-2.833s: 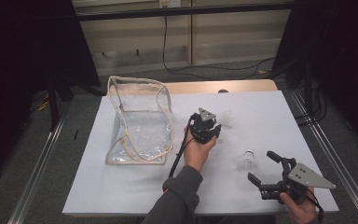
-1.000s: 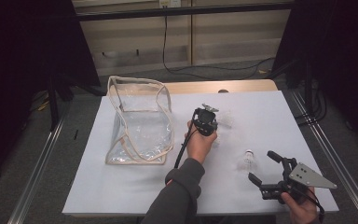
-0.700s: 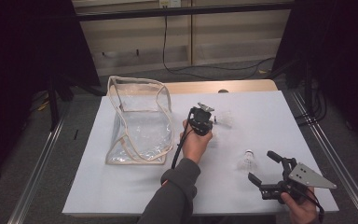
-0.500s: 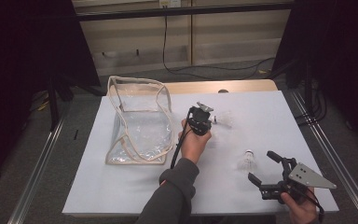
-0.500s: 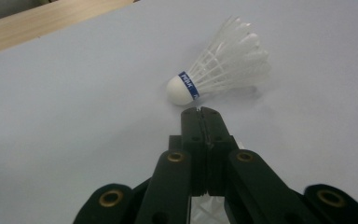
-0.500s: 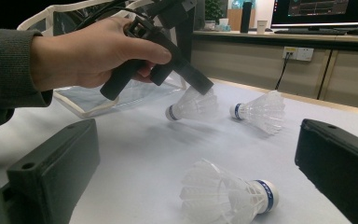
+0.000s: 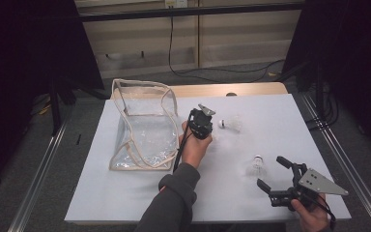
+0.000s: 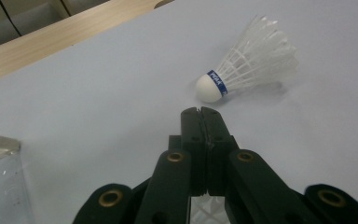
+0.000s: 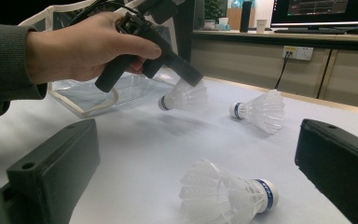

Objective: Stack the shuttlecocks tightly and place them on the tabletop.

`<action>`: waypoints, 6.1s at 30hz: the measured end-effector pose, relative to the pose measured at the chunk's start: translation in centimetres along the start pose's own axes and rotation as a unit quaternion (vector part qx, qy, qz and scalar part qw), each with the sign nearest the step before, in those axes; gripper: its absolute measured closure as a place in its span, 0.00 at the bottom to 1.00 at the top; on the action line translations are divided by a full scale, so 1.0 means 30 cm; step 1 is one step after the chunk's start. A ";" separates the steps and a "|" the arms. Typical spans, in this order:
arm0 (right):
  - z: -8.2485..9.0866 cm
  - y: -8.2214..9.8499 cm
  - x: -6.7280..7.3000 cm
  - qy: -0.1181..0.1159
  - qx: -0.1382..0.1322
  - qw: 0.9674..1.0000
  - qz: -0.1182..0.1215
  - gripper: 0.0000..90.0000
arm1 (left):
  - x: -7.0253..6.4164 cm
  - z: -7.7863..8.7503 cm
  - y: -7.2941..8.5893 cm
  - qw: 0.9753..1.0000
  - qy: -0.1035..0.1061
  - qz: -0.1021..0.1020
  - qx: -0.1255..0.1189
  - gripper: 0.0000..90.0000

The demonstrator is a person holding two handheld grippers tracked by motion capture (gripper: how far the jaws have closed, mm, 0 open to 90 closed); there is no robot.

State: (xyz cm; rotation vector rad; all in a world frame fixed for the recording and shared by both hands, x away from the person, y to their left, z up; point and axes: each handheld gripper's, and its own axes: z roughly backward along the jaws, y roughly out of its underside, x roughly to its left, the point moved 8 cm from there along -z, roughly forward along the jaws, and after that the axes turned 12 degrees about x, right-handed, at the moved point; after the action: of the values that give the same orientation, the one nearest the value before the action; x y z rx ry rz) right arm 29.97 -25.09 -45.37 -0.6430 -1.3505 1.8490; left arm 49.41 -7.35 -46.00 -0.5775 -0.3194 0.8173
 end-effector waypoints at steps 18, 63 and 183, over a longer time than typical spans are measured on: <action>0.000 0.000 0.002 0.001 0.000 1.000 0.004 0.00 | 0.017 0.000 0.025 1.000 -0.016 0.002 -0.001 0.99; -0.003 0.002 0.007 -0.003 0.003 1.000 0.004 0.00 | -0.045 -0.005 0.032 0.998 0.058 0.022 -0.017 0.78; -0.011 0.006 0.010 0.000 0.010 1.000 0.011 0.00 | -0.254 0.220 0.278 0.968 0.236 -0.043 -0.072 0.04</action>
State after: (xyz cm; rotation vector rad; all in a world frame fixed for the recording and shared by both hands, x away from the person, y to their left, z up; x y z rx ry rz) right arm 29.98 -24.68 -45.65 -0.6495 -1.3274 1.8783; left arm 36.38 -6.25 -46.05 -0.8669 0.0351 0.5538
